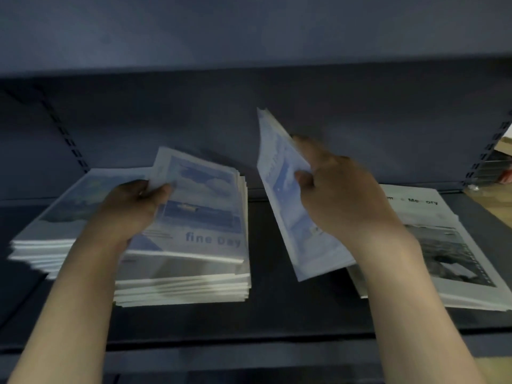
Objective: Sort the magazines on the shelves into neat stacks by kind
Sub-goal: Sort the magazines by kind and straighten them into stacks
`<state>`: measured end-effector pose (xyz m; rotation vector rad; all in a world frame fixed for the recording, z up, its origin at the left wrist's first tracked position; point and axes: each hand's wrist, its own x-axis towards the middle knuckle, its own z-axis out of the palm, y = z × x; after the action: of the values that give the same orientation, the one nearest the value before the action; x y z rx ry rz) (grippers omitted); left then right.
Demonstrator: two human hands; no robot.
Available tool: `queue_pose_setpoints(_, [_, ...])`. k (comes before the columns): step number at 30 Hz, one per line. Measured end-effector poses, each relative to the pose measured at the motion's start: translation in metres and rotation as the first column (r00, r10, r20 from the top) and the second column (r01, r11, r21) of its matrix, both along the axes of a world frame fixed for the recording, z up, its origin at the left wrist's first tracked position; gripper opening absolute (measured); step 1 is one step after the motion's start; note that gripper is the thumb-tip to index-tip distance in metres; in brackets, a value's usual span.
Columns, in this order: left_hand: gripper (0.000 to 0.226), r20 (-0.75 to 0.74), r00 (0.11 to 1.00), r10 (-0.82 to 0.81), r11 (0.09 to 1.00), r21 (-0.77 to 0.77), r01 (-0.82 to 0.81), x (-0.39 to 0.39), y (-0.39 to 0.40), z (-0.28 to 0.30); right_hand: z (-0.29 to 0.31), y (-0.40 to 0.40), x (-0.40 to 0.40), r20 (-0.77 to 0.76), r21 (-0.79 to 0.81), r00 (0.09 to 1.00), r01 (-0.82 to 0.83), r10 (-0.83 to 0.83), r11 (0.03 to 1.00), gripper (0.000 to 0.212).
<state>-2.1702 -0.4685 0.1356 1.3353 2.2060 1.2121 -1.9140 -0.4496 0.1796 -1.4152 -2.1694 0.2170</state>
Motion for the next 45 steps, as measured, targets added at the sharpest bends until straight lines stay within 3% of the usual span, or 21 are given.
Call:
queue_pose_setpoints(7, [0.049, -0.254, 0.967, -0.032, 0.979, -0.202, -0.021, -0.034, 0.010, -0.024, 0.015, 0.008, -0.025, 0.018, -0.037, 1.000, -0.022, 0.023, 0.999, 0.051])
queue_pose_setpoints(10, [0.045, -0.306, 0.951, -0.037, 0.979, -0.201, -0.027, -0.042, 0.014, -0.030, 0.029, 0.008, -0.027, -0.012, -0.086, 0.998, -0.054, 0.053, 0.995, 0.050])
queue_pose_setpoints(17, [0.042, -0.255, 0.966, -0.050, 0.997, -0.072, 0.033, -0.061, 0.012, -0.020, 0.021, 0.017, -0.049, -0.148, -0.114, 0.987, -0.084, 0.066, 0.990, 0.046])
queue_pose_setpoints(27, [0.041, -0.037, 0.998, 0.042, 0.999, -0.010, -0.043, -0.122, -0.003, 0.007, 0.018, 0.024, -0.111, -0.286, -0.146, 0.940, -0.234, 0.186, 0.961, 0.049])
queue_pose_setpoints(31, [0.022, 0.053, 0.998, 0.039, 0.999, -0.016, -0.038, -0.151, -0.006, 0.010, 0.015, 0.026, -0.139, -0.293, -0.130, 0.933, -0.256, 0.209, 0.958, 0.048])
queue_pose_setpoints(37, [0.053, 0.021, 0.999, 0.033, 0.995, -0.098, -0.031, -0.199, 0.005, -0.001, 0.008, 0.035, -0.176, -0.366, -0.183, 0.914, -0.252, 0.172, 0.950, 0.050])
queue_pose_setpoints(42, [0.036, -0.059, 0.998, 0.002, 0.995, -0.101, -0.008, -0.219, 0.010, -0.011, 0.002, 0.038, -0.200, -0.363, -0.185, 0.916, -0.248, 0.168, 0.951, 0.050])
queue_pose_setpoints(45, [0.041, -0.181, 0.982, 0.047, 0.994, -0.090, -0.064, -0.231, 0.009, -0.021, 0.002, 0.038, -0.209, -0.370, -0.190, 0.918, -0.229, 0.146, 0.955, 0.049])
